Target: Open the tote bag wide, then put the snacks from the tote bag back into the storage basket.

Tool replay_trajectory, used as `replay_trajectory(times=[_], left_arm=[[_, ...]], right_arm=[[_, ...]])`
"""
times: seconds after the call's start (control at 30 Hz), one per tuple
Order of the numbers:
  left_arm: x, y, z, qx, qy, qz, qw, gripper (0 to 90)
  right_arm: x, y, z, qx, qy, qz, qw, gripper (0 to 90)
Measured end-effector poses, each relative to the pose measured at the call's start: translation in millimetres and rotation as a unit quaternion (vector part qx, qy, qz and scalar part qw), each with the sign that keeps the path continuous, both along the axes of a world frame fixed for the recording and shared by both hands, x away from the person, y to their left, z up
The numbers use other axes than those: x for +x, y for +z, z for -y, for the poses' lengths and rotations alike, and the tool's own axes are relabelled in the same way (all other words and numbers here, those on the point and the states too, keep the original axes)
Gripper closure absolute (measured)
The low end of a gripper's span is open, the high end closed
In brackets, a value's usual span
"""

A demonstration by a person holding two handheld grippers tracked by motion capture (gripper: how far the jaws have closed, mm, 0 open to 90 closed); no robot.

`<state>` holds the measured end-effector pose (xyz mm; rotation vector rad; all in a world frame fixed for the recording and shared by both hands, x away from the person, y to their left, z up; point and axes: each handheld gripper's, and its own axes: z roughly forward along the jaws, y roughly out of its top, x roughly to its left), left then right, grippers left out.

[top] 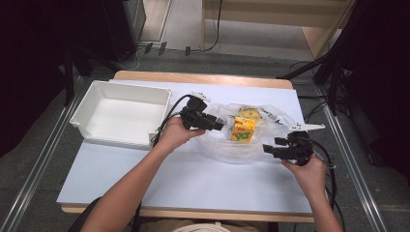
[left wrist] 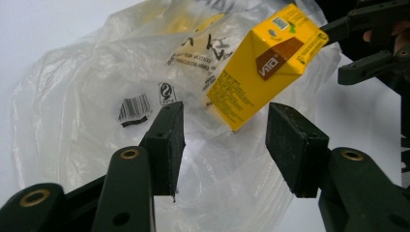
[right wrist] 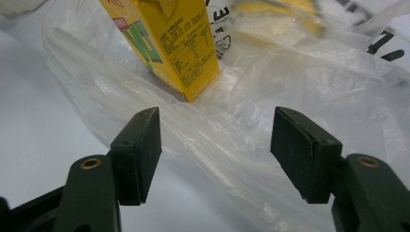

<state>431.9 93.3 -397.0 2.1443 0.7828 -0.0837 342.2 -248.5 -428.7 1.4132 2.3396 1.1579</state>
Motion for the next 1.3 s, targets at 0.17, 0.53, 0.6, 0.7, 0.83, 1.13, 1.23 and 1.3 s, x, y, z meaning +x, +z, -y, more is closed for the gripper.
replay_trajectory(times=[0.17,0.53,0.6,0.7,0.83,1.13,1.23,1.3], left_arm=[[-2.0,2.6,-1.5,-0.007,-0.008,0.004,0.9999,45.1],[-7.5,13.7,1.3,-0.022,-0.024,0.01,0.9994,43.8],[-7.0,12.1,2.7,-0.022,-0.023,0.005,0.9995,42.5],[-5.1,9.4,5.8,-0.022,-0.023,-0.016,0.9994,40.9],[-4.3,5.2,9.4,-0.022,-0.03,-0.011,0.9992,39.0],[-5.3,-0.7,21.1,-0.016,-0.05,0.009,0.9986,38.2],[-4.2,-2.5,24.6,-0.019,-0.054,0.01,0.9983,38.2],[-3.2,-3.3,26.5,-0.015,-0.057,0.013,0.9982,38.1]], right_arm=[[-5.7,1.3,-0.6,-0.004,0.006,0.007,0.9999,36.0],[-10.9,1.8,-3.5,-0.001,0.013,0.008,0.9999,36.1],[-11.4,2.3,-3.4,0.0,0.013,0.007,0.9999,36.2],[-12.0,2.9,-3.1,-0.001,0.01,0.011,0.9999,36.5],[-11.4,2.8,-3.1,0.0,0.011,0.009,0.9999,36.6],[-14.4,2.9,-4.0,0.001,0.015,0.007,0.9999,36.6],[-16.4,3.5,-4.5,0.003,0.016,0.007,0.9998,36.7],[-17.2,3.6,-4.5,0.005,0.017,0.008,0.9998,36.6]])
